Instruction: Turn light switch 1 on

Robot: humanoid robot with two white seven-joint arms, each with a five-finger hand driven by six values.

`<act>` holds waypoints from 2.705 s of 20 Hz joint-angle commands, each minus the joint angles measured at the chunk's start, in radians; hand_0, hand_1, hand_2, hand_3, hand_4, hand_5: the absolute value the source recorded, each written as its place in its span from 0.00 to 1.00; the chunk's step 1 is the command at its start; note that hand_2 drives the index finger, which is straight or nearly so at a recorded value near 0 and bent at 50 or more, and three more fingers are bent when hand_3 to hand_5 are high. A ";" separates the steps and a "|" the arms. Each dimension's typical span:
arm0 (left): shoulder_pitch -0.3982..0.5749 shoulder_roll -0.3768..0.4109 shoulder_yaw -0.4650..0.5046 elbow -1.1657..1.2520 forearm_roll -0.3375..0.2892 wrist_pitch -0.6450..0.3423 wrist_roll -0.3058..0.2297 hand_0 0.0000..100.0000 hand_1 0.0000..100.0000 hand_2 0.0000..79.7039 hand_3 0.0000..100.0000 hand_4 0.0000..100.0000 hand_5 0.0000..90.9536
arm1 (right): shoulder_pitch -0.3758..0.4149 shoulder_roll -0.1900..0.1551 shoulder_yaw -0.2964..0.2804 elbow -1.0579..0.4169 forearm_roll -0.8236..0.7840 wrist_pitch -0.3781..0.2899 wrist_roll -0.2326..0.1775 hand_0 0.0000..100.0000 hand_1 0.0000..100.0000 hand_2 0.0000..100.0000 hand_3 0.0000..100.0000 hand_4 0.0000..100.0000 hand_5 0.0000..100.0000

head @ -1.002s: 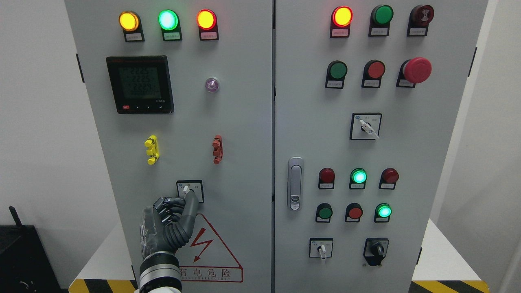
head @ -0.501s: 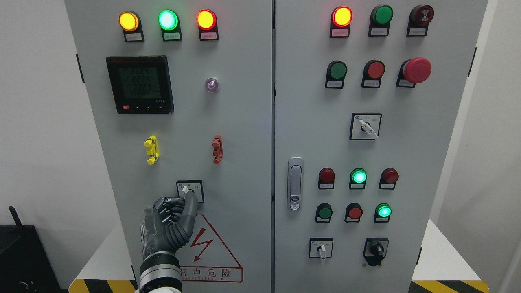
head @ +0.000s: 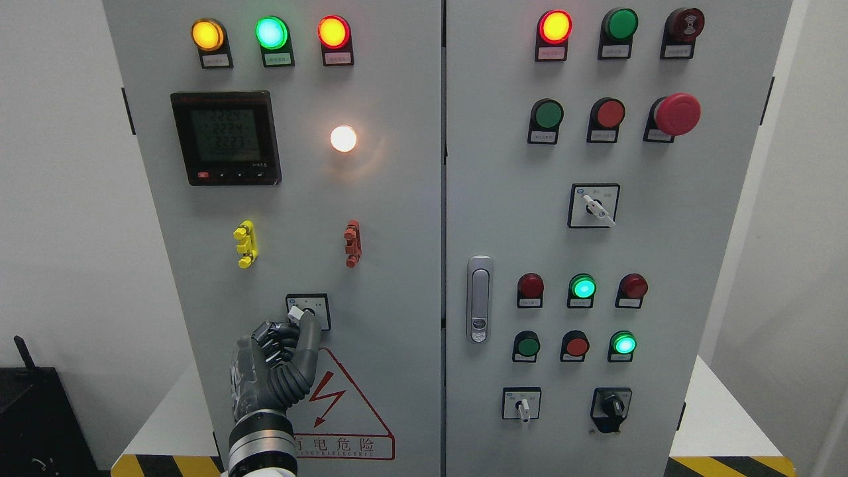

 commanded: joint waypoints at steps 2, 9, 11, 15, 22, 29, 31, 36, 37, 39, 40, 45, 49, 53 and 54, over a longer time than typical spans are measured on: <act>0.000 0.000 0.001 0.000 0.000 0.004 0.005 0.62 0.56 0.76 0.83 0.92 0.97 | 0.000 0.000 0.000 0.000 -0.025 0.001 -0.001 0.00 0.00 0.00 0.00 0.00 0.00; 0.002 -0.001 0.001 0.000 0.000 0.004 0.005 0.64 0.52 0.77 0.83 0.92 0.97 | 0.000 0.000 0.000 0.000 -0.025 0.001 -0.001 0.00 0.00 0.00 0.00 0.00 0.00; 0.002 -0.001 0.001 0.000 0.000 0.004 0.005 0.64 0.51 0.77 0.83 0.92 0.97 | 0.000 0.000 0.000 0.000 -0.025 0.001 -0.001 0.00 0.00 0.00 0.00 0.00 0.00; 0.002 -0.001 0.001 0.000 0.000 0.004 0.005 0.60 0.49 0.78 0.83 0.92 0.97 | 0.000 0.000 0.000 0.000 -0.025 0.001 -0.001 0.00 0.00 0.00 0.00 0.00 0.00; 0.000 -0.001 0.001 0.000 0.001 0.002 0.003 0.50 0.48 0.79 0.83 0.92 0.97 | 0.000 0.000 0.000 0.000 -0.025 0.001 -0.001 0.00 0.00 0.00 0.00 0.00 0.00; 0.000 -0.001 0.001 -0.003 0.001 -0.001 0.005 0.45 0.47 0.81 0.84 0.92 0.97 | 0.000 0.000 0.000 0.000 -0.025 0.001 -0.001 0.00 0.00 0.00 0.00 0.00 0.00; 0.000 -0.001 0.001 -0.004 0.001 -0.003 0.005 0.41 0.46 0.81 0.85 0.92 0.97 | 0.000 0.000 0.000 0.000 -0.025 0.001 -0.001 0.00 0.00 0.00 0.00 0.00 0.00; 0.002 -0.001 0.001 -0.006 0.001 -0.003 0.005 0.37 0.46 0.81 0.85 0.92 0.97 | 0.000 0.000 0.000 0.000 -0.025 0.001 -0.001 0.00 0.00 0.00 0.00 0.00 0.00; 0.003 -0.001 0.001 -0.006 0.001 -0.003 0.005 0.36 0.46 0.81 0.85 0.92 0.97 | 0.000 0.000 0.000 0.000 -0.025 0.001 -0.001 0.00 0.00 0.00 0.00 0.00 0.00; 0.005 -0.001 0.001 -0.006 0.001 -0.003 0.005 0.36 0.46 0.82 0.86 0.92 0.97 | 0.000 0.000 0.000 0.000 -0.025 0.001 -0.001 0.00 0.00 0.00 0.00 0.00 0.00; 0.005 -0.001 0.001 -0.006 0.001 -0.003 0.005 0.36 0.46 0.82 0.86 0.92 0.97 | 0.000 0.000 0.000 0.000 -0.025 0.001 -0.001 0.00 0.00 0.00 0.00 0.00 0.00; 0.010 0.000 0.003 -0.007 0.001 -0.006 0.005 0.30 0.45 0.82 0.86 0.92 0.97 | 0.000 0.000 0.000 0.000 -0.025 0.001 -0.001 0.00 0.00 0.00 0.00 0.00 0.00; 0.022 0.000 0.001 -0.009 0.001 -0.010 0.005 0.26 0.43 0.82 0.87 0.92 0.97 | 0.000 0.000 0.000 0.000 -0.025 0.001 -0.001 0.00 0.00 0.00 0.00 0.00 0.00; 0.043 0.000 0.001 -0.013 0.001 -0.021 0.005 0.20 0.42 0.82 0.87 0.92 0.97 | 0.000 0.000 0.000 0.000 -0.025 0.001 -0.001 0.00 0.00 0.00 0.00 0.00 0.00; 0.052 0.002 0.001 -0.015 0.001 -0.041 0.006 0.20 0.42 0.82 0.87 0.92 0.97 | 0.000 0.000 0.000 0.000 -0.025 0.001 -0.001 0.00 0.00 0.00 0.00 0.00 0.00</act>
